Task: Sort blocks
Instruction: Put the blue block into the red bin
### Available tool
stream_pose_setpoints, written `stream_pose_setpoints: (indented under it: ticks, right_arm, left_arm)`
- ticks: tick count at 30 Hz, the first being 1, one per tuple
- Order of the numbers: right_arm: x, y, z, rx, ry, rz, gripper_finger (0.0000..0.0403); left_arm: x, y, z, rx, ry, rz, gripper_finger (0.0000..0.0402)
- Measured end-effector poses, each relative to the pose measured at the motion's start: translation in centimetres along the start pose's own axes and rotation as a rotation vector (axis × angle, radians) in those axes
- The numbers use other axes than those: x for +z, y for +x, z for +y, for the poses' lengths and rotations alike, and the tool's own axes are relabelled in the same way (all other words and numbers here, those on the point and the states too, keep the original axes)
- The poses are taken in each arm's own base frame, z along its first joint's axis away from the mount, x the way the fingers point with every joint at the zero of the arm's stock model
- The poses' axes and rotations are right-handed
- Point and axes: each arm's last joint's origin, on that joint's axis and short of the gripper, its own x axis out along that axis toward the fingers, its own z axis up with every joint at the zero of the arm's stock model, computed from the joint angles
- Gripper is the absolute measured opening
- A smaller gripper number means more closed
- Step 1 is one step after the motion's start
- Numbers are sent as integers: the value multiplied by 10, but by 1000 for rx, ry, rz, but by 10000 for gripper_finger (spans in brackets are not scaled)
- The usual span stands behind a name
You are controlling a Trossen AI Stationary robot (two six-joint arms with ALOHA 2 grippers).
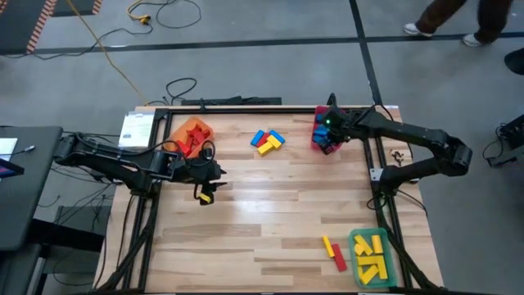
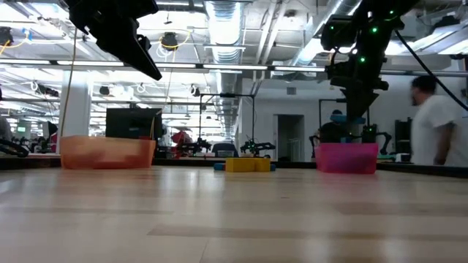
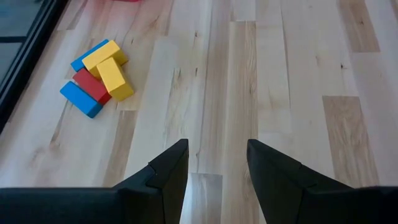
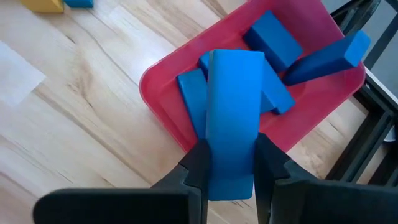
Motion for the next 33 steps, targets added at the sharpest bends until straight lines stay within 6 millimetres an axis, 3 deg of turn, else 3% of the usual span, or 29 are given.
stream_pose_setpoints:
  ticks: [15, 33]
  right_arm:
    - [4, 5, -15, 51, 43, 22, 76]
    - [-2, 44, -39, 170, 182, -34, 78]
  left_arm:
    - [0, 0, 0, 0, 0, 0, 158]
    - [1, 0, 0, 0, -54, -6, 158]
